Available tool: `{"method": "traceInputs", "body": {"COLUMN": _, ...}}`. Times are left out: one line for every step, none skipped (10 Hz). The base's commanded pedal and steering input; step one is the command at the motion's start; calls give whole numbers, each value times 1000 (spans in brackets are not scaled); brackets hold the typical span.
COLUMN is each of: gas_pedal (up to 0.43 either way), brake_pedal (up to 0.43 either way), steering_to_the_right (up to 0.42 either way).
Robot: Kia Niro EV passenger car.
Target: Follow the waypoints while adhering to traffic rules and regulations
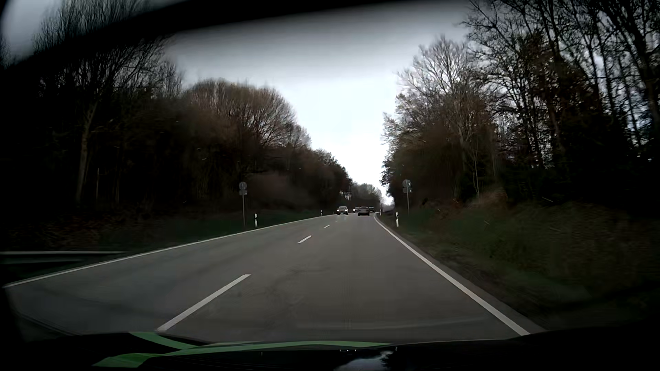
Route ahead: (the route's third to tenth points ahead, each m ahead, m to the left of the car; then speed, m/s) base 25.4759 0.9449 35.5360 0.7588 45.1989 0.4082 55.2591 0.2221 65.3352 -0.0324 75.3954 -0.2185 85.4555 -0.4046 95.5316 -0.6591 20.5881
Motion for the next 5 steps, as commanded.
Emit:
{"method": "traceInputs", "body": {"gas_pedal": 197, "brake_pedal": 0, "steering_to_the_right": 2}}
{"method": "traceInputs", "body": {"gas_pedal": 197, "brake_pedal": 0, "steering_to_the_right": 1}}
{"method": "traceInputs", "body": {"gas_pedal": 197, "brake_pedal": 0, "steering_to_the_right": 1}}
{"method": "traceInputs", "body": {"gas_pedal": 197, "brake_pedal": 0, "steering_to_the_right": 2}}
{"method": "traceInputs", "body": {"gas_pedal": 197, "brake_pedal": 0, "steering_to_the_right": 1}}
